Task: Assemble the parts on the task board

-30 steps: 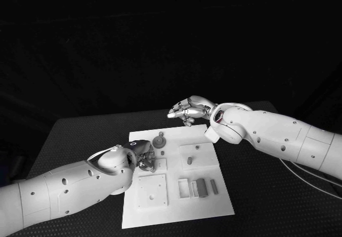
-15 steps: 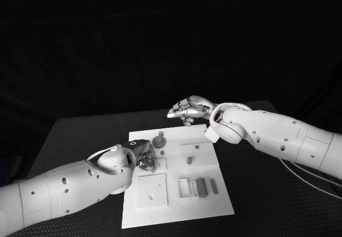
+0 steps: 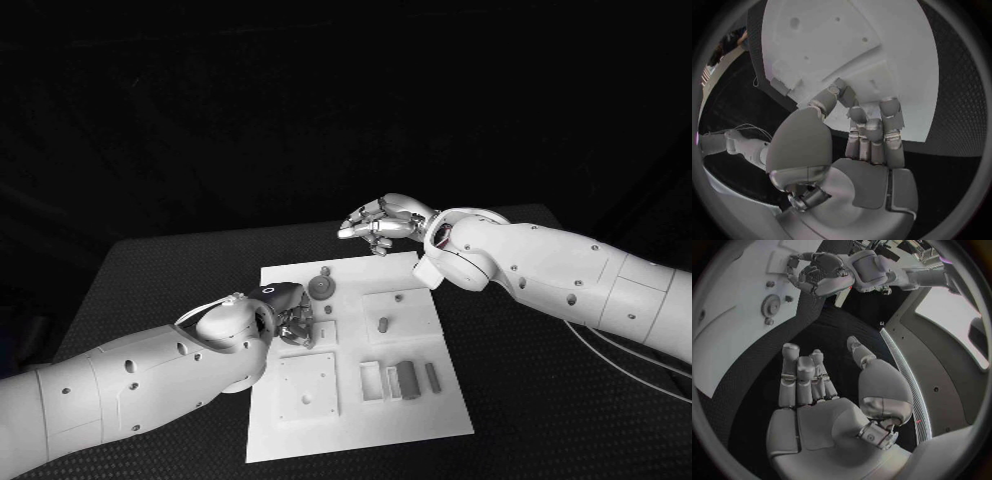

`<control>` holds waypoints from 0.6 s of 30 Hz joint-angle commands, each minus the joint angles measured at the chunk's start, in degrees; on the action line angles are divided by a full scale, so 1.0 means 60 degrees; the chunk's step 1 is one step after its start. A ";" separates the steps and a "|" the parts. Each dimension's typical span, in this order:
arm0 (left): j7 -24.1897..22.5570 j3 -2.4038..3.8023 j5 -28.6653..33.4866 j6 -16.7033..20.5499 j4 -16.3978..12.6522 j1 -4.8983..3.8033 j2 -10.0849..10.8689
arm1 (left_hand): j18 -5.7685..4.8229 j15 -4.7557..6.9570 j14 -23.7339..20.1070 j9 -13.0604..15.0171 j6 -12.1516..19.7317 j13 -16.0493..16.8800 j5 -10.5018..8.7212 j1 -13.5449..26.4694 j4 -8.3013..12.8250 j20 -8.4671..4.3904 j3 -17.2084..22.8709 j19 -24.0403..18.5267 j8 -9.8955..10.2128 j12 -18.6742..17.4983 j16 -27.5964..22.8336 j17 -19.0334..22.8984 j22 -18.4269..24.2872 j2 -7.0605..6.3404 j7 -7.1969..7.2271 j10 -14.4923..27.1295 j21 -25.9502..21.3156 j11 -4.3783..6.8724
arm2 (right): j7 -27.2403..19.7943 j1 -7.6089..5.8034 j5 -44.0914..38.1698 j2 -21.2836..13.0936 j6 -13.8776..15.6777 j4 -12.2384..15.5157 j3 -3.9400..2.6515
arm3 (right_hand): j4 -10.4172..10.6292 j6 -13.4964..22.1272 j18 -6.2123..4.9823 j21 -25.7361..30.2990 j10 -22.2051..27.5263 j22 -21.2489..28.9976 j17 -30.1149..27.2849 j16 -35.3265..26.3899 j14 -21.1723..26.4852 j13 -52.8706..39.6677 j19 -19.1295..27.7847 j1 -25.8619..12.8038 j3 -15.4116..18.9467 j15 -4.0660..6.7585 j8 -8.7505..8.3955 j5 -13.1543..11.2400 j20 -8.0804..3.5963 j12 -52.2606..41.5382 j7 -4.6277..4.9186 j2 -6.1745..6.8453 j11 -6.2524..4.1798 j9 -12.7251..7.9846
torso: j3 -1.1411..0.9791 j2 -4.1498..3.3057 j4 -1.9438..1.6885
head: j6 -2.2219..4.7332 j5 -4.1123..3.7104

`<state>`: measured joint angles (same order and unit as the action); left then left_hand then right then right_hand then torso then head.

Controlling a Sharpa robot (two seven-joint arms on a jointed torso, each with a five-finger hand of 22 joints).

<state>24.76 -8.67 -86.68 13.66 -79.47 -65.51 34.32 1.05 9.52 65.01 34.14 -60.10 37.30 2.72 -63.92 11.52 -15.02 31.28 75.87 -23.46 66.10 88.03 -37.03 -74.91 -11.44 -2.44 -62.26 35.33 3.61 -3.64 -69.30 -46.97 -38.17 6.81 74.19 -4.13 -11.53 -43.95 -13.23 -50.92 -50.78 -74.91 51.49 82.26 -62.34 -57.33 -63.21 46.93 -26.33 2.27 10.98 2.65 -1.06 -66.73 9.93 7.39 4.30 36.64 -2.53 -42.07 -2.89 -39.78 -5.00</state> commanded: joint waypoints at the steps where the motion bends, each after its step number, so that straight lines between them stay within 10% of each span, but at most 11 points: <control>1: 0.0239 0.0056 -0.0144 0.0396 0.0214 0.0023 0.0008 | 0.0339 0.0017 0.0074 0.0020 -0.0132 0.0010 0.0036 -0.0130 0.0023 0.0002 0.0062 0.0005 -0.0061 -0.0029 -0.0037 -0.0009 -0.0177 0.0229 -0.0077 -0.0017 -0.0032 -0.0024 | -0.0056 0.0006 -0.0064 0.0009 -0.0106 0.0006 -0.0004 | 0.0002 -0.0011 -0.0295 0.0042 -0.0015 -0.0105 -0.0009 0.0036 0.0039 0.0012 -0.0002 -0.0041 0.0049 -0.0001 0.0026 0.0018 -0.0065 -0.0026 0.0085 -0.0021 -0.0053 0.0009 | -0.0001 -0.0002 -0.0002 | 0.0004 -0.0008; 18: 0.0120 0.0161 0.0052 0.0247 0.0238 0.0064 0.0006 | 0.0340 0.0025 0.0089 0.0028 -0.0136 0.0008 0.0035 -0.0099 0.0026 0.0002 0.0044 0.0020 -0.0064 -0.0030 -0.0037 -0.0010 -0.0176 0.0227 -0.0071 -0.0033 -0.0033 -0.0017 | -0.0055 0.0006 -0.0064 -0.0004 -0.0109 0.0003 -0.0004 | -0.0001 -0.0009 -0.0295 0.0044 -0.0013 -0.0107 -0.0012 0.0037 0.0040 0.0018 -0.0002 -0.0039 0.0045 -0.0002 0.0024 0.0018 -0.0066 -0.0031 0.0086 -0.0022 -0.0053 0.0011 | -0.0006 0.0003 -0.0001 | -0.0002 -0.0015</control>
<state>24.49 -7.82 -86.13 14.48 -78.72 -65.00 34.28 1.05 9.53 65.03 33.91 -60.09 37.29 2.82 -63.48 11.65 -14.82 31.50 75.87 -23.79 66.10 88.02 -37.04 -74.90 -10.99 -2.45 -62.28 35.34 3.62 -3.64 -69.30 -46.98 -38.20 6.80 74.17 -4.13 -11.53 -44.07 -13.23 -50.92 -50.78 -74.91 51.49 82.26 -62.35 -57.28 -63.26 46.93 -26.33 2.27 10.98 2.65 -1.09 -66.72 10.06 7.39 4.30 36.63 -2.53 -42.07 -2.91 -39.70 -5.07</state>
